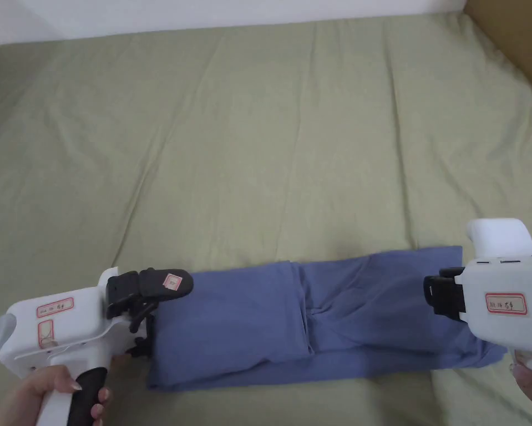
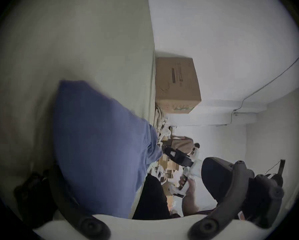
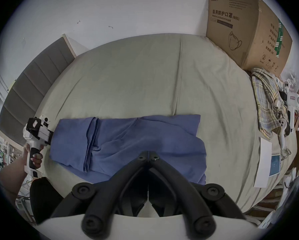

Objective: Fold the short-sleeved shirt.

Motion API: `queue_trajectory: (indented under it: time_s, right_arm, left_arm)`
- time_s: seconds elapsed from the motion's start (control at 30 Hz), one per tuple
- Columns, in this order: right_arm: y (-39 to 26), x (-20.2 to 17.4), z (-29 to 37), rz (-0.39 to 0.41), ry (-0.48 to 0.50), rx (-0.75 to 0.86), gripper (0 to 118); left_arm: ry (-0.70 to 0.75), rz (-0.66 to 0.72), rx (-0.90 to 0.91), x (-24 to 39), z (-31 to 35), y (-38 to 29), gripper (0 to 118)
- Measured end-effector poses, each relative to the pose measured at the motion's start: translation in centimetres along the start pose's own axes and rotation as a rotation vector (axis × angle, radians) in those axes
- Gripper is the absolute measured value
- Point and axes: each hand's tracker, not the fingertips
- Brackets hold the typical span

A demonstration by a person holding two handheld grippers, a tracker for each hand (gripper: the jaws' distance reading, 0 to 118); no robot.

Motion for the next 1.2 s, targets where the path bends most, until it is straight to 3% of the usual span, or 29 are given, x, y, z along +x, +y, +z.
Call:
queue_trajectory:
  time_s: [0.03,0.07,0.1,0.17,0.2,0.23,0.37,0.47,0.53,0.63,0.7,0.93,1.07,1.2]
  right_arm:
    - [0.0,0.0,-0.1,-0.001,0.002,-0.003,0]
    - [0.0,-0.1,-0.3,-0.003,0.005,-0.005,0]
    - [0.1,-0.1,-0.4,-0.006,0.010,-0.008,0]
    - [0.1,-0.1,-0.6,-0.012,0.017,-0.012,0]
    - [0.0,-0.2,-0.6,-0.013,0.018,-0.013,0]
    - [0.1,-0.2,-0.6,-0.013,0.020,-0.016,0]
    - [0.2,-0.4,0.2,-0.010,0.038,-0.007,0]
    - [0.4,-0.5,1.1,-0.008,0.058,0.023,0]
    - [0.3,-0.6,1.6,-0.006,0.072,0.036,0]
    - [0.1,-0.7,2.2,-0.004,0.099,0.049,0]
    - [-0.2,-0.7,2.5,-0.005,0.112,0.055,0]
    - [-0.7,0.3,3.2,-0.026,0.136,0.068,0]
    - [-0.9,1.0,3.5,-0.042,0.136,0.071,1]
    - [-0.9,1.6,3.6,-0.055,0.126,0.073,0]
  left_arm:
    - [0.025,-0.007,0.003,0.0,-0.1,0.0,93]
    - [0.054,-0.027,0.002,-0.2,0.3,0.1,37]
    - [0.143,-0.056,0.021,-0.5,0.5,0.0,8]
    - [0.436,-0.073,0.032,-1.7,0.3,-0.4,8]
    - [0.254,-0.031,0.053,-1.9,0.7,-0.9,8]
    - [0.236,-0.033,0.119,-0.6,0.3,-1.0,8]
    - [0.545,-0.180,0.104,4.0,-0.3,-2.3,8]
    - [0.832,-0.388,0.056,8.6,1.1,-3.3,8]
    - [1.103,-0.515,0.053,11.1,3.0,-3.9,8]
    - [1.475,-0.609,0.071,12.8,5.5,-4.6,8]
    - [1.584,-0.626,0.093,13.6,6.3,-4.8,8]
    - [1.139,-0.484,0.177,17.8,1.3,-5.4,8]
    - [0.930,-0.414,0.079,17.4,-5.2,-4.8,9]
    - [0.833,-0.344,-0.005,15.2,-11.5,-4.6,24]
